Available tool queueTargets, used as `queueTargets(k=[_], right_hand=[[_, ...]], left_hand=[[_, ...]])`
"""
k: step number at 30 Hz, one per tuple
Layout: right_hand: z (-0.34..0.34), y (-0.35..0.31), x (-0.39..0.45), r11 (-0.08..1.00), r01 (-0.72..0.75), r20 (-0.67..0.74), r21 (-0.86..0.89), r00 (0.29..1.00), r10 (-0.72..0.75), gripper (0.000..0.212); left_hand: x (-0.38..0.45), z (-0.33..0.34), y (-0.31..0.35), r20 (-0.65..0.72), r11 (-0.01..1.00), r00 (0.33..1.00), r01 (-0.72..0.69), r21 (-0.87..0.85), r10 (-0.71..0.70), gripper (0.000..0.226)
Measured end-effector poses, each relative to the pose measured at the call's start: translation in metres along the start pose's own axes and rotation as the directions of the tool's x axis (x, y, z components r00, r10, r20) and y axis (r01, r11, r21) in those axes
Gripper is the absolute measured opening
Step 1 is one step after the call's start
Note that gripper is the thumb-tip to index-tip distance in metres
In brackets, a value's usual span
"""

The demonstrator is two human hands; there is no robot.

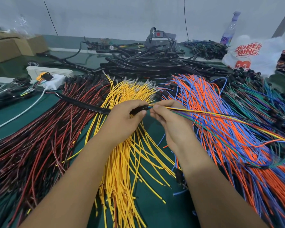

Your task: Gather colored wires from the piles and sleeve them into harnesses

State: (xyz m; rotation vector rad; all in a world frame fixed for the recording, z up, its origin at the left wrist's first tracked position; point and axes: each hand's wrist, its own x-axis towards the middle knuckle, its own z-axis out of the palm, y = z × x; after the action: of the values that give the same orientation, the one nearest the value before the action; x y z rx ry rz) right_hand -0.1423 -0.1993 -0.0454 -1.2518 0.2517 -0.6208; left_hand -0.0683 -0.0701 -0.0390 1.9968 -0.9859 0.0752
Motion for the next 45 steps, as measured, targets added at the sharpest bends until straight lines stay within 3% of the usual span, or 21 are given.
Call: queueTargets(k=[6,12,20,25,28,34,45], right_hand=[[-0.002,0.002,-0.001,0.957,0.07,0.007,-0.281,0.997,-0.071,0.009],[0.0,0.001,-0.002,0.939,0.072,0.026,-0.337,0.997,-0.067,0.004],[0.0,-0.003,0.0,0.998,-0.064,0.09,0.019,0.994,0.063,0.025],[-0.001,-0.003,-0.002,0.995,-0.067,0.091,-0.076,0.993,0.074,0.026],[-0.002,-0.005,-0.001,0.993,-0.092,0.073,-0.07,0.993,0.097,0.03],[-0.002,-0.005,0.001,0.984,-0.174,0.053,0.027,0.984,0.173,0.017],[-0.004,-0.004,0.0,0.986,-0.125,0.052,-0.113,0.99,0.131,0.015]], left_hand=[[0.0,0.002,-0.002,-0.067,0.974,0.993,-0.085,0.212,0.101,0.028],[0.001,-0.001,-0.005,-0.036,0.904,0.97,-0.21,0.372,0.241,0.031],[0.0,0.0,-0.012,-0.046,0.975,0.987,-0.143,0.172,0.153,0.031],[0.001,-0.001,-0.014,-0.019,0.995,0.998,-0.056,0.082,0.057,0.031],[0.001,0.0,-0.014,-0.005,0.992,0.998,-0.063,0.114,0.064,0.031],[0.001,-0.001,-0.015,-0.009,0.992,0.997,-0.081,0.101,0.082,0.028],[0.001,-0.001,-0.011,-0.063,0.983,0.995,-0.072,0.172,0.084,0.021]])
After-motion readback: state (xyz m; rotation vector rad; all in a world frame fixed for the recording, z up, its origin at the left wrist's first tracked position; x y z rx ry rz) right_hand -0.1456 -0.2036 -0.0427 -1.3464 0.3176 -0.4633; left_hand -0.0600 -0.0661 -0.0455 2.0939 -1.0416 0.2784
